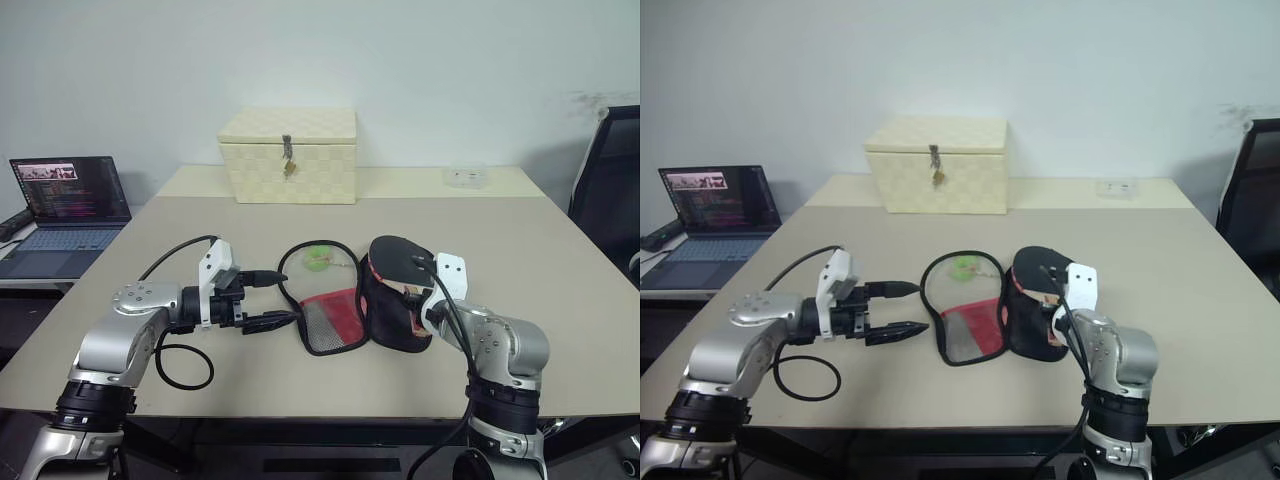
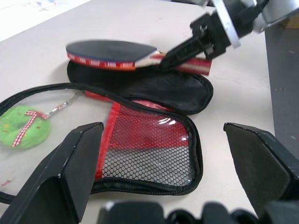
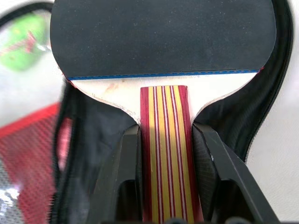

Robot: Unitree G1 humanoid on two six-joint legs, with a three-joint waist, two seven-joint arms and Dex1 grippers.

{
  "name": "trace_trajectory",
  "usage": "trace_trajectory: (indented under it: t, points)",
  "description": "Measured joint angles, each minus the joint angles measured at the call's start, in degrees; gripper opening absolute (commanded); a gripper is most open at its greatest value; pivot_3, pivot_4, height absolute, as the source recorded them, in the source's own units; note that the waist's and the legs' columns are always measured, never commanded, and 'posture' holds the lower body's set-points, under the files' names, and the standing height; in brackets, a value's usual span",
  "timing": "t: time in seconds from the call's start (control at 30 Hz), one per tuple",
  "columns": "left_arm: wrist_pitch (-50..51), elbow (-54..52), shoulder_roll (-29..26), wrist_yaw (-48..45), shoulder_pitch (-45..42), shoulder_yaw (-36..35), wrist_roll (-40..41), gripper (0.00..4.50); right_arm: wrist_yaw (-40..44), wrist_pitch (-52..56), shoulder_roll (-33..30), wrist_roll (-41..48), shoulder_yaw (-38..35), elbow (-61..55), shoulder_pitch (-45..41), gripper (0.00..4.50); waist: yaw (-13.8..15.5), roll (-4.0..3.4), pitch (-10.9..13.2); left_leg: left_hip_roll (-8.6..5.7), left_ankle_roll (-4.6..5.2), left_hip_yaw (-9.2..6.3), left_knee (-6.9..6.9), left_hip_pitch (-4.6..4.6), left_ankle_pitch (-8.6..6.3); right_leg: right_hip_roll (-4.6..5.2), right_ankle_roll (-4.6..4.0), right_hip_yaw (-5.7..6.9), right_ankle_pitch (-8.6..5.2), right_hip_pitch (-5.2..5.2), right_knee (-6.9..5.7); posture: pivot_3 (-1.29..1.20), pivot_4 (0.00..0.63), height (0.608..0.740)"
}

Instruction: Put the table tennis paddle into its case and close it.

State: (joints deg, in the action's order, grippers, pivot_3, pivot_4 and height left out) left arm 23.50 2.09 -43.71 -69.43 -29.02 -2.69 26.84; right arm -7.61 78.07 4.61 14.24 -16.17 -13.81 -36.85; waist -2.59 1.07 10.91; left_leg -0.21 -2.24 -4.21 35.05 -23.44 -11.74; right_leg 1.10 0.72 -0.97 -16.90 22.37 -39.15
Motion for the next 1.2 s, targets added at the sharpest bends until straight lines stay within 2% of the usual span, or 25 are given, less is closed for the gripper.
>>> trace_trajectory:
  t: [0.33,0.63,0.87,1.2]
  points:
    - [0.0,-1.1,0.0,0.1,0.6,-0.1,0.0,4.5,0.2,-4.0,-0.5,-1.6,2.8,1.7,1.6,1.08,-0.2,0.0,0.0,-0.01,0.0,-0.02,0.0,0.0,0.0,0.0,0.0,0.0,0.0,-0.01,-0.01,0.0,0.15,0.74]
    - [0.0,-1.2,0.0,0.1,0.7,-0.1,0.0,4.5,-0.2,-5.0,0.3,-1.7,2.0,2.6,1.7,1.08,-0.2,0.01,0.0,-0.01,0.0,-0.03,0.01,0.0,0.0,0.0,0.0,0.01,0.0,-0.02,-0.01,0.0,0.15,0.74]
    - [0.0,-1.2,0.0,0.2,0.7,-0.1,0.0,4.5,0.1,-5.0,0.8,-1.6,1.8,2.7,2.1,3.44,-0.2,0.01,0.0,-0.01,0.0,-0.03,0.01,0.0,0.0,0.0,0.0,0.01,0.0,-0.02,0.0,0.0,0.15,0.74]
    - [0.0,-1.2,0.0,0.3,0.8,-0.1,0.0,4.5,2.8,-0.8,-0.8,-1.0,2.7,-1.0,3.7,3.44,-0.2,0.01,0.0,-0.01,0.0,-0.05,0.01,0.0,0.0,0.0,0.0,0.01,0.0,-0.03,-0.01,0.0,0.15,0.74]
